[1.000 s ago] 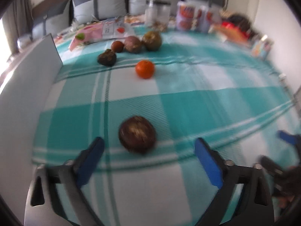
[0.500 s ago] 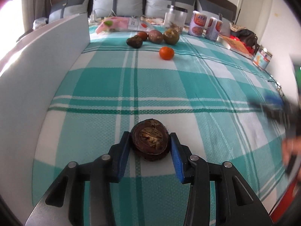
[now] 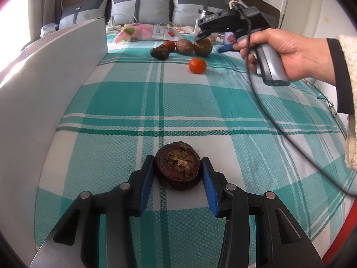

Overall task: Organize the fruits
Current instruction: 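Grasp the olive-brown round fruit with the right tool while the left tool holds its fruit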

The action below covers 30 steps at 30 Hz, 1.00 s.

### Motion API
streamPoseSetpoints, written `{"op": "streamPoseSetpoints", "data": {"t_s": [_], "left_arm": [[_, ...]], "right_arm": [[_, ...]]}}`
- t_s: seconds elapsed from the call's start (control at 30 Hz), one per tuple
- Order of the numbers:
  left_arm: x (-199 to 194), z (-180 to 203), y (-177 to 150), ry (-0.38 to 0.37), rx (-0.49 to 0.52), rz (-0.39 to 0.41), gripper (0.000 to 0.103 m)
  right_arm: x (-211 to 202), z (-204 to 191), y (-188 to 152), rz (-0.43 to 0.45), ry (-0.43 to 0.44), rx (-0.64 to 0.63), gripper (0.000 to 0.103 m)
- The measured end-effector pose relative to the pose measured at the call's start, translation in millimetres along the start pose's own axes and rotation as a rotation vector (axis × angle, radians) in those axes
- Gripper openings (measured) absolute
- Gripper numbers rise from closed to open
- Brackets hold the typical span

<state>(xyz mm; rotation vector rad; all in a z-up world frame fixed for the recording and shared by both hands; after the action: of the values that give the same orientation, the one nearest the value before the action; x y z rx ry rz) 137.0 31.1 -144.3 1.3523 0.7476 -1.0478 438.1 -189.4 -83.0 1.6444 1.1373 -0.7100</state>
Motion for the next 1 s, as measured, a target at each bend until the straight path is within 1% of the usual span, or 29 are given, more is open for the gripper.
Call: {"op": "streamPoseSetpoints", "data": {"t_s": [0.03,0.07,0.13,0.2,0.27,0.37,0.43,0.5,0.57,0.6,0.63,0.7,0.73,0.77,0.87,0.93,0.97,1.0], "left_arm": [[0,0,0,0.002,0.001,0.000,0.043],[0,0,0,0.002,0.001,0.000,0.043],[0,0,0,0.002,0.001,0.000,0.043],[0,0,0,-0.001,0.000,0.000,0.043],[-1,-1,0,-0.007,-0.003,0.001,0.043],[-2,-4,-1,-0.033,-0.015,0.004,0.044],[-4,-4,-2,-0.043,-0.015,0.004,0.044],[-6,1,-7,-0.054,-0.004,-0.003,0.044],[-10,8,-16,-0.055,0.022,-0.008,0.044],[-12,12,-21,-0.052,0.035,-0.006,0.045],[-15,14,-26,-0.049,0.048,-0.004,0.048],[-17,16,-33,-0.068,0.066,-0.013,0.077],[-20,14,-35,-0.079,0.057,-0.015,0.082],[-21,11,-36,-0.086,0.045,-0.016,0.085],[-22,3,-35,-0.124,0.020,-0.036,0.084],[-21,6,-32,-0.114,0.035,-0.053,0.084],[-19,8,-30,-0.101,0.048,-0.061,0.084],[-18,11,-27,-0.089,0.057,-0.067,0.081]], "right_arm": [[4,-4,1,-0.009,0.035,-0.026,0.054],[5,-8,0,-0.011,0.045,-0.054,0.049],[1,-15,-5,-0.010,0.010,-0.096,0.049],[-8,-13,-23,-0.008,0.015,-0.103,0.049],[-22,-6,-48,-0.014,0.034,-0.114,0.049],[-50,2,-110,-0.021,0.049,-0.173,0.049],[-66,5,-165,-0.031,0.039,-0.202,0.049],[-76,8,-217,-0.038,0.008,-0.216,0.049],[-92,11,-263,0.016,-0.027,-0.231,0.049],[-98,13,-284,0.019,-0.042,-0.221,0.049],[-103,16,-299,0.024,-0.045,-0.205,0.049],[-107,19,-324,0.024,-0.060,-0.165,0.049],[-111,22,-332,0.028,-0.071,-0.159,0.049],[-111,22,-337,0.032,-0.088,-0.151,0.049],[-111,24,-337,0.015,-0.113,-0.156,0.050],[-114,25,-332,0.023,-0.131,-0.162,0.057],[-118,25,-328,0.038,-0.133,-0.158,0.065],[-120,26,-328,0.047,-0.127,-0.155,0.070]]}}
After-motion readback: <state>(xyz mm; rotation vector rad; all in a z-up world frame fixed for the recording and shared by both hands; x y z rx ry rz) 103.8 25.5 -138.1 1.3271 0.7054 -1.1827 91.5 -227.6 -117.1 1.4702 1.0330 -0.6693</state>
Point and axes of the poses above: each gripper's, at about its wrist camera, not at the fingertips, and x roughly the way its jaws point, z to its right, y to its top, the point moved 1 cm from there along x, roughly the way its jaws point, and after that the axes turned 14 degrees about -z, right-handed, at the moved point
